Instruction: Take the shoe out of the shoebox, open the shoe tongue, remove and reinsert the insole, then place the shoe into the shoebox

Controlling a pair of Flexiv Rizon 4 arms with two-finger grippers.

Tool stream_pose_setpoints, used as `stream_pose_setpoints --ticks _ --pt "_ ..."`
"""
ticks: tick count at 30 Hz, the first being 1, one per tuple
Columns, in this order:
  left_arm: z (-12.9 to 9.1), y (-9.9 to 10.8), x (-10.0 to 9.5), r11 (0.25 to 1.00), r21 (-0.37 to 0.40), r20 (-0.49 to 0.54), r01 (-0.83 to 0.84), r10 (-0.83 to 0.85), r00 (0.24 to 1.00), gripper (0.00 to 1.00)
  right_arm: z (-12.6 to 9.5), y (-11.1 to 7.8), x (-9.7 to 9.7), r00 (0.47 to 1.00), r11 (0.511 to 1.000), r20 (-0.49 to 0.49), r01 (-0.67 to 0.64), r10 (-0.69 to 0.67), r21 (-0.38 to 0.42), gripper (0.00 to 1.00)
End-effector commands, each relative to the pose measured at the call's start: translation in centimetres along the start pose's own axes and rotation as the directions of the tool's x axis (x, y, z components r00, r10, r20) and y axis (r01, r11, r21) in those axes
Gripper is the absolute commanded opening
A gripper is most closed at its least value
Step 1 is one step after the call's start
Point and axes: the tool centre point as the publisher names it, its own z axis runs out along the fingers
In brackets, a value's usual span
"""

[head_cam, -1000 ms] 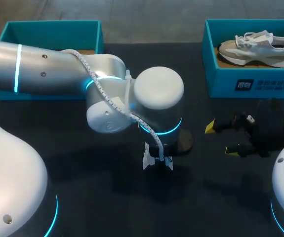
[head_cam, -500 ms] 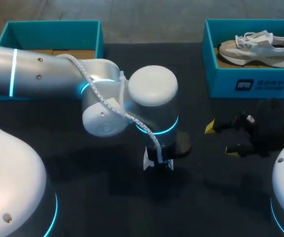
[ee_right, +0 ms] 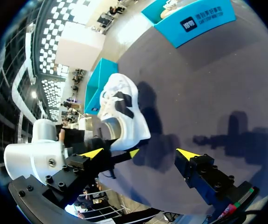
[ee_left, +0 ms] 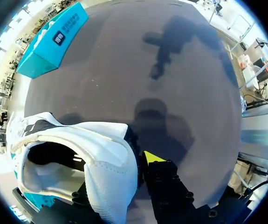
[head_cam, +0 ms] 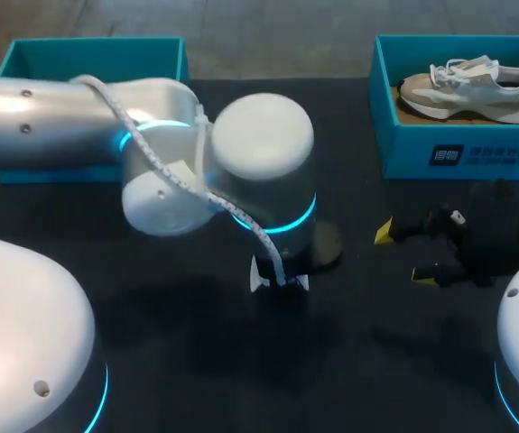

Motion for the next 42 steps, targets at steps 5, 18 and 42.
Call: stream_pose_setpoints --ticks 5,18,42 --pt "-7.5 2.0 -0.7 1.000 0.025 0.019 -0.007 0.007 1.000 0.00 -0.3 -0.3 0.0 1.000 1.000 0.001 0.000 0.000 -0.003 1.00" --pt "-12.1 2.4 -1.9 0.997 0.077 0.022 -0.028 0.027 0.999 0.00 -0.3 -0.3 0.0 1.000 1.000 0.001 0.000 0.000 -0.003 1.00" --pt "-12.1 2.4 -1.9 0.997 0.077 0.022 -0.028 0.027 0.999 0.00 -0.3 -0.3 0.0 1.000 1.000 0.001 0.000 0.000 -0.003 1.00"
